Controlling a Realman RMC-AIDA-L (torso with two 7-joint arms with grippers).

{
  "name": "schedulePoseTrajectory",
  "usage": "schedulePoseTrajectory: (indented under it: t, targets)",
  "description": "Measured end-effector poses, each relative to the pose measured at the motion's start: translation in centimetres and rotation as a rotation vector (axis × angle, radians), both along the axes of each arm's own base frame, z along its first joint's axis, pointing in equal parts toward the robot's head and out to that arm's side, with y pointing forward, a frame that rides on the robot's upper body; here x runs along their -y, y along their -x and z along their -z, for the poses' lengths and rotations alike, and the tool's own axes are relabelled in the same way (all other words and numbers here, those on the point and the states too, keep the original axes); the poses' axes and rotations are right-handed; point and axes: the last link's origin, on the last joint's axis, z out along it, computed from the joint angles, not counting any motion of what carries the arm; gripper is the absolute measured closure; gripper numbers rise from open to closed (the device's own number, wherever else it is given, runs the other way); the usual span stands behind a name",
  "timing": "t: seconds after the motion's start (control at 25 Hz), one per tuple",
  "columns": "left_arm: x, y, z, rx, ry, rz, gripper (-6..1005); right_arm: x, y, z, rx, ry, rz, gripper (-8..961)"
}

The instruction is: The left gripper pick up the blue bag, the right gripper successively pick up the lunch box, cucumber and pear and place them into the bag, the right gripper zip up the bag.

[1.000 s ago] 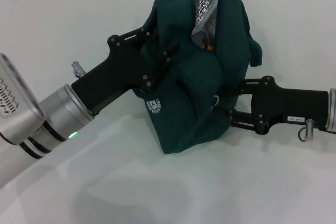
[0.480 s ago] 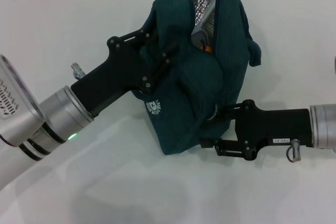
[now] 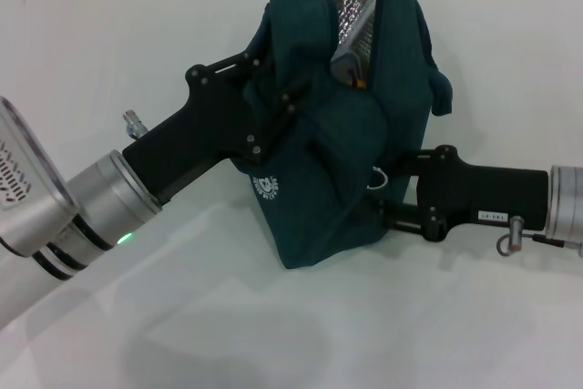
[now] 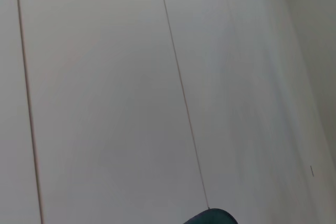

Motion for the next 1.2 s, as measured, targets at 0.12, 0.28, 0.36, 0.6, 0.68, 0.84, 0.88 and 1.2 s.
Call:
schedulePoseTrajectory:
  t: [0.12, 0.28, 0.36, 0.6, 0.68, 0.84, 0.88, 1.2]
  targets:
    - [0.01, 0.0, 0.01, -0.001, 0.0, 0.001, 670, -0.25, -0.11, -0.01, -0.009, -0.017, 0.025, 524]
    - [0.02, 0.0, 0.02, -0.004, -0.002, 0.003, 669, -0.23, -0.14, 0.08, -0.006, -0.016, 0.027, 569]
    - [0.03, 0.01, 0.03, -0.01, -0.01, 0.007, 669, -0.21, -0.14, 0.1, -0.005, -0.015, 0.026, 635]
    - [0.16, 0.02, 0.06, -0.012, -0.014, 0.011, 668, -0.01, -0.28, 0.17, -0.001, -0.013, 0.02, 785]
    - [0.18, 0.03, 0.06, -0.011, -0.014, 0.011, 668, 0.08, -0.3, 0.18, -0.001, -0.012, 0.016, 819]
    - [0.32, 0.27, -0.06, -0.009, -0.021, 0.003, 667, 0.2, -0.36, 0.22, 0.003, -0.02, 0.0, 888]
    - [0.37, 0.33, -0.09, -0.007, -0.022, 0.001, 667, 0.24, -0.37, 0.23, 0.004, -0.023, -0.005, 905]
    - [0.46, 0.4, -0.16, -0.004, -0.025, -0.001, 625, 0.58, -0.17, 0.45, 0.012, -0.024, -0.051, 930]
